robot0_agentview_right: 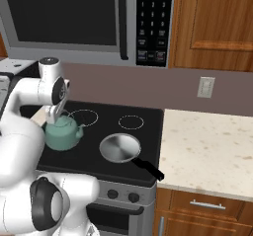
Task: Pick the kettle from the counter and place it on a stove burner. Then turn the burner on.
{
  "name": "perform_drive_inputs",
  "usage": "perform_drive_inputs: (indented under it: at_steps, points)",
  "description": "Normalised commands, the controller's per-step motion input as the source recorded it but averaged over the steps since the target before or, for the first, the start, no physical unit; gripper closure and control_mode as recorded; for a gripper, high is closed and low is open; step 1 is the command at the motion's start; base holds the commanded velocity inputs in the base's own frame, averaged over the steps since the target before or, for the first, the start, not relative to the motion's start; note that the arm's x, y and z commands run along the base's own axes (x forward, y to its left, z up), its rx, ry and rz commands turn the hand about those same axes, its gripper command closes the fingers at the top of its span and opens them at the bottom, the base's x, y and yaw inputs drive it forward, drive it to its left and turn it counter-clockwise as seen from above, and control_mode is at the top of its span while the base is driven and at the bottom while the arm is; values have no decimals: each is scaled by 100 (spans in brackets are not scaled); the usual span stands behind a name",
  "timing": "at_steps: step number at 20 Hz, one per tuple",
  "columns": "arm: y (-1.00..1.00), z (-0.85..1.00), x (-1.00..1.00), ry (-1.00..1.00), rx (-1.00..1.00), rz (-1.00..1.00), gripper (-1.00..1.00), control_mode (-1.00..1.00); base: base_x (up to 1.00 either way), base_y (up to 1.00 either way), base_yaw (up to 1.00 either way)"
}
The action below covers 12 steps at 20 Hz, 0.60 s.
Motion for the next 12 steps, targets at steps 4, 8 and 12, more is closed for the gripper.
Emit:
perform_drive_inputs:
  at_steps: [4, 8, 12]
  points:
    - [15, -13, 33, 3, 0, 0, 100, -100, 0, 0, 0]
    - [24, -5, 38, 5, 0, -1, 100, -100, 0, 0, 0]
    - [32, -1, 36, 6, 0, -2, 100, -100, 0, 0, 0]
